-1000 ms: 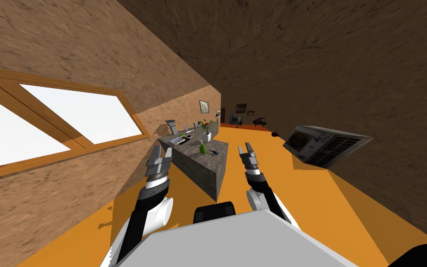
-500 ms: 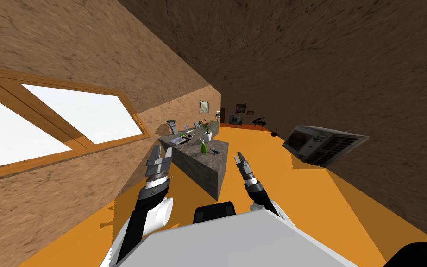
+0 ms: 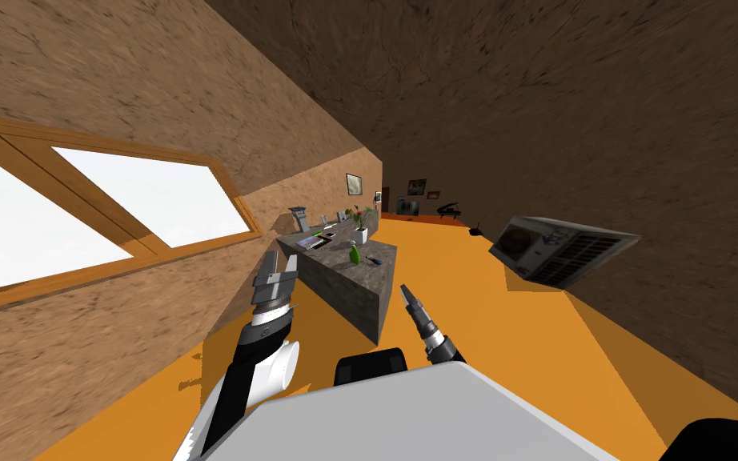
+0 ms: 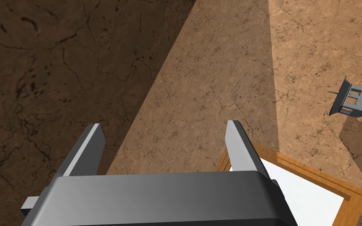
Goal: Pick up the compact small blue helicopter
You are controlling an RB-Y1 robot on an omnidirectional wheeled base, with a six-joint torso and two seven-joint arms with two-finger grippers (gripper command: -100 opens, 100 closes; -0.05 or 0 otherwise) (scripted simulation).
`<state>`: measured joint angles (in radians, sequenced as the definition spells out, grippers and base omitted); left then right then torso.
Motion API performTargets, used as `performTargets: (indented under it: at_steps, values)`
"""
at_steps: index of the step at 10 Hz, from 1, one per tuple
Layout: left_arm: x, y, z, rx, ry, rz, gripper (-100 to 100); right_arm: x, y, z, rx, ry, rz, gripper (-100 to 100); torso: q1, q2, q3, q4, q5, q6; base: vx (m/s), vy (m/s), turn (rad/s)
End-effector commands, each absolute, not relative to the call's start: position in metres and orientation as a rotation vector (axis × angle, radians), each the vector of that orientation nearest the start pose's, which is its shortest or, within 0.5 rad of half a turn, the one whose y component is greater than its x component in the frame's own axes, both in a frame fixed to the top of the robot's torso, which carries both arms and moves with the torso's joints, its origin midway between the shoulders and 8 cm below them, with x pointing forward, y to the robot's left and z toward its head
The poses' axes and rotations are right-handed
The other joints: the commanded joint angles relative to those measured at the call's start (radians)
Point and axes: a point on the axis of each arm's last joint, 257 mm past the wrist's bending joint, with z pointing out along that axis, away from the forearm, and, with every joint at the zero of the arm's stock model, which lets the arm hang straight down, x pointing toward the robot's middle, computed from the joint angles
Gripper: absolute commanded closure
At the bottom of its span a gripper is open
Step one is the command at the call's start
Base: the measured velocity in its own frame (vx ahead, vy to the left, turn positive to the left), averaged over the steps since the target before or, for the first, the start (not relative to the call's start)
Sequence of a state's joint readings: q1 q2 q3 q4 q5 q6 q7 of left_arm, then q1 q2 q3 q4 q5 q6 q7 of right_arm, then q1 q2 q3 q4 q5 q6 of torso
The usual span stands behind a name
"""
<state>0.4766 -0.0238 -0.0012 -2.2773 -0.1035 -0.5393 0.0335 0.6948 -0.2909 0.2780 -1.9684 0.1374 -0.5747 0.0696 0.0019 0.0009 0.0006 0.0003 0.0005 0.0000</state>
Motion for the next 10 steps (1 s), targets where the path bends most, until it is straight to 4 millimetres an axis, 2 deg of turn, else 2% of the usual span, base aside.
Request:
performTargets:
  at_steps: [1,2,3,4,5,6,8,9,10]
  values:
    - [0.341,0.264,0.037,-0.576,0.607,-1.291,0,0.303,-0.166,-0.233,0.657,1.410,1.250,-100,0.000,0.000,0.000,0.000,0.000,0.000,-0.004,0.033,0.028]
    - [0.341,0.264,0.037,-0.576,0.607,-1.291,0,0.302,-0.167,-0.241,0.667,1.424,1.243,-100,0.000,0.000,0.000,0.000,0.000,0.000,-0.003,0.034,0.012]
    - [0.341,0.264,0.037,-0.576,0.607,-1.291,0,0.281,-0.160,-0.273,0.655,1.528,1.223,-100,0.000,0.000,0.000,0.000,0.000,0.000,0.000,0.045,0.036]
    - [0.341,0.264,0.037,-0.576,0.607,-1.291,0,0.280,-0.161,-0.275,0.655,1.535,1.220,-100,0.001,0.000,0.000,0.000,0.000,0.000,-0.004,0.040,0.008]
    - [0.341,0.264,0.037,-0.576,0.607,-1.291,0,0.254,-0.155,-0.308,0.641,1.645,1.197,-100,0.000,0.000,0.000,0.000,0.000,0.000,0.005,0.050,0.040]
    - [0.341,0.264,0.037,-0.576,0.607,-1.291,0,0.229,-0.150,-0.331,0.612,1.737,1.183,-100,0.001,-0.001,0.000,0.000,0.000,0.000,0.008,0.082,0.066]
    - [0.341,0.264,0.037,-0.576,0.607,-1.291,0,0.224,-0.153,-0.340,0.615,1.765,1.171,-100,0.002,-0.001,-0.001,0.000,0.001,0.000,0.003,0.043,0.006]
    - [0.341,0.264,0.037,-0.576,0.607,-1.291,0,0.193,-0.152,-0.366,0.582,1.872,1.152,-100,0.000,-0.001,-0.001,0.000,0.000,0.000,0.000,0.044,0.056]
    - [0.341,0.264,0.037,-0.576,0.607,-1.291,0,0.190,-0.154,-0.370,0.587,1.882,1.146,-100,0.001,-0.001,0.000,0.000,0.000,0.000,0.007,0.045,0.026]
